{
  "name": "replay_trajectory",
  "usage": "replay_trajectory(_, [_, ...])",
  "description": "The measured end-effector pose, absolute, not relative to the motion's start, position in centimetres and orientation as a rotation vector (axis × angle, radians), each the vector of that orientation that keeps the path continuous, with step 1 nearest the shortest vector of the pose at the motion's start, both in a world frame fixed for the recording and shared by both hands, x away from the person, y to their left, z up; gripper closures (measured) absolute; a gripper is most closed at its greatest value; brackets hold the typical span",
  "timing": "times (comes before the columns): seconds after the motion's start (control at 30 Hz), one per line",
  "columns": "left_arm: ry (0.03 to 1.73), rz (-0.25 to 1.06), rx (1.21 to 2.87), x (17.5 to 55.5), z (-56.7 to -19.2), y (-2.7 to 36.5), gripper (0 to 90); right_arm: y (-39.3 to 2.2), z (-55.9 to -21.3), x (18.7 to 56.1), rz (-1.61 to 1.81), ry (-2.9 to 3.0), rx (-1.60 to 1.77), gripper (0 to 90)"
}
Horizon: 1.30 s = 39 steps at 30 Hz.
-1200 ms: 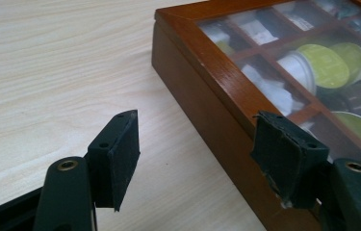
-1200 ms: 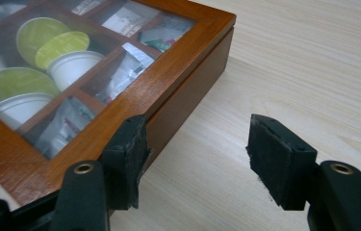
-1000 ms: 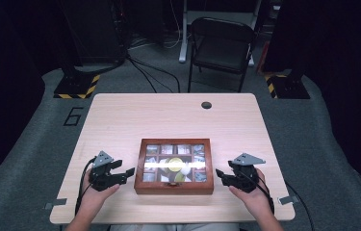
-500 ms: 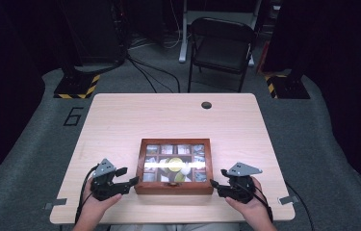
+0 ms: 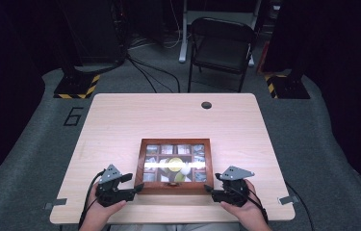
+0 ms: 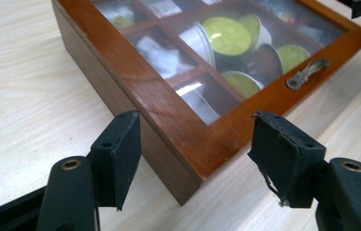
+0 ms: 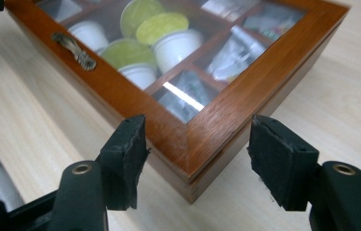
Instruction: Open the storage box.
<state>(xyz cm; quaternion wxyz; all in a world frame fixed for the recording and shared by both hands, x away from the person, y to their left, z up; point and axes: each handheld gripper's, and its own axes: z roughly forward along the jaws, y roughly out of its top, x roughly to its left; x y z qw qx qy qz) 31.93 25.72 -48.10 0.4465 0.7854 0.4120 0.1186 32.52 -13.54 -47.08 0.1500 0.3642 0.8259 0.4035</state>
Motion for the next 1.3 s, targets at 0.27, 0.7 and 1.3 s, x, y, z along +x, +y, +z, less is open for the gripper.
replay_trajectory(0.27, [1.01, 0.29, 1.981, 32.0, -48.6, 25.4, 34.6, -13.2, -47.9, 32.6, 1.135, 2.403, 1.028, 35.9])
replay_trajectory(0.7, [0.991, 0.273, 2.015, 32.3, -49.4, 25.2, 32.2, -13.0, -48.7, 32.7, 1.085, 2.433, 0.99, 35.2])
replay_trajectory(1.3, [0.983, 0.269, 2.052, 32.4, -49.3, 25.1, 33.4, -13.1, -48.6, 32.8, 1.091, 2.438, 0.993, 38.4])
